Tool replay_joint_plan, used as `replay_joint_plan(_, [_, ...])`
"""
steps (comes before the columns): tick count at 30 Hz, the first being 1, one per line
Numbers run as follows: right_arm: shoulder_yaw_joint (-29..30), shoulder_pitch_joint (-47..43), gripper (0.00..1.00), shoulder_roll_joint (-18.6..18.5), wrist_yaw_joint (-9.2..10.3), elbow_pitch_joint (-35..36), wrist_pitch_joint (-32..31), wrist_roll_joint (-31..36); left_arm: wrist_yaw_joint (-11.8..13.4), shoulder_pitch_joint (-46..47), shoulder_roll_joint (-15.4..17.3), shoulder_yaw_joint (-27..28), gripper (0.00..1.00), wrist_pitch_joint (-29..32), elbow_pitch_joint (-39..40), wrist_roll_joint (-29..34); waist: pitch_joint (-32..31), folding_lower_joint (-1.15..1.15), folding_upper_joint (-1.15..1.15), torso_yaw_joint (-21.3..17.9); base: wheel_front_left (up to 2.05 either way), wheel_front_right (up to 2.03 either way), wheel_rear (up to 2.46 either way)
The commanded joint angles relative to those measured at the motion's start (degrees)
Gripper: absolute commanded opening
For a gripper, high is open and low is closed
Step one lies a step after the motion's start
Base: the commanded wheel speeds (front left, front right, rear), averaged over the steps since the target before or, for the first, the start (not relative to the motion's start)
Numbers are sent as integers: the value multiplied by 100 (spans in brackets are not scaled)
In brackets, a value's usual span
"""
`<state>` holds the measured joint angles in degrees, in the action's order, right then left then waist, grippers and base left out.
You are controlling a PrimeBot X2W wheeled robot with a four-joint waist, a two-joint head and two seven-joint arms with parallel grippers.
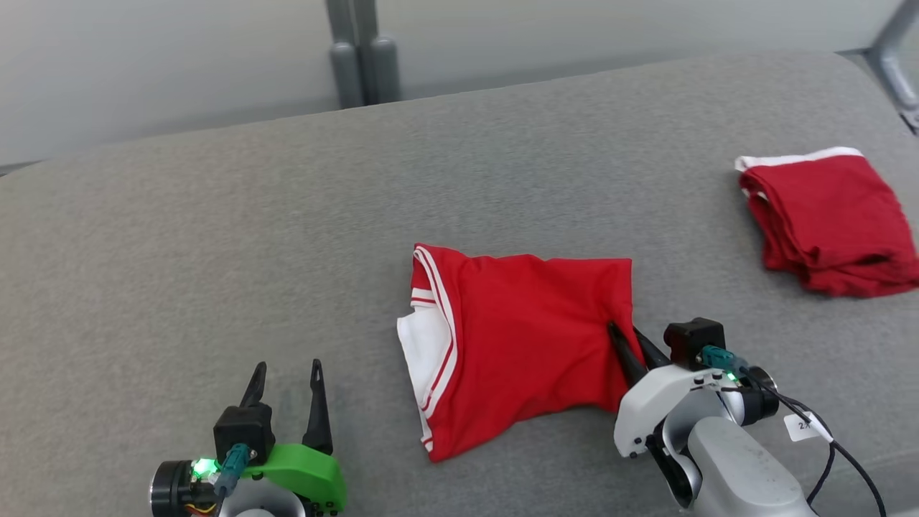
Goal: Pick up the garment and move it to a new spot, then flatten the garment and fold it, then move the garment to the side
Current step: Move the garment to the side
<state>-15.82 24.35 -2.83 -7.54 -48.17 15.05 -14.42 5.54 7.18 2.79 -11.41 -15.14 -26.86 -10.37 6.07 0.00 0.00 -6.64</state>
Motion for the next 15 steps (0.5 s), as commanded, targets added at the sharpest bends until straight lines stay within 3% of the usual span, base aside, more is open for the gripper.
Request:
replay_joint_plan(1, [16, -82, 0, -18, 11, 44, 11, 5, -3, 81, 25, -9, 100, 5, -12, -15, -180, 0, 0, -1168, 0, 0, 0])
replay_joint_plan(9, [-210, -26, 0, -18, 11, 154, 12, -138, -14, 158, 26, -107, 100, 6, -33, -18, -123, 0, 0, -2225, 0, 0, 0])
replay_joint_plan(15, [-33, -79, 0, -7, 11, 297, 12, -53, -86, 303, 29, -276, 100, 5, -26, 120, 54, 0, 0, -2454, 0, 0, 0])
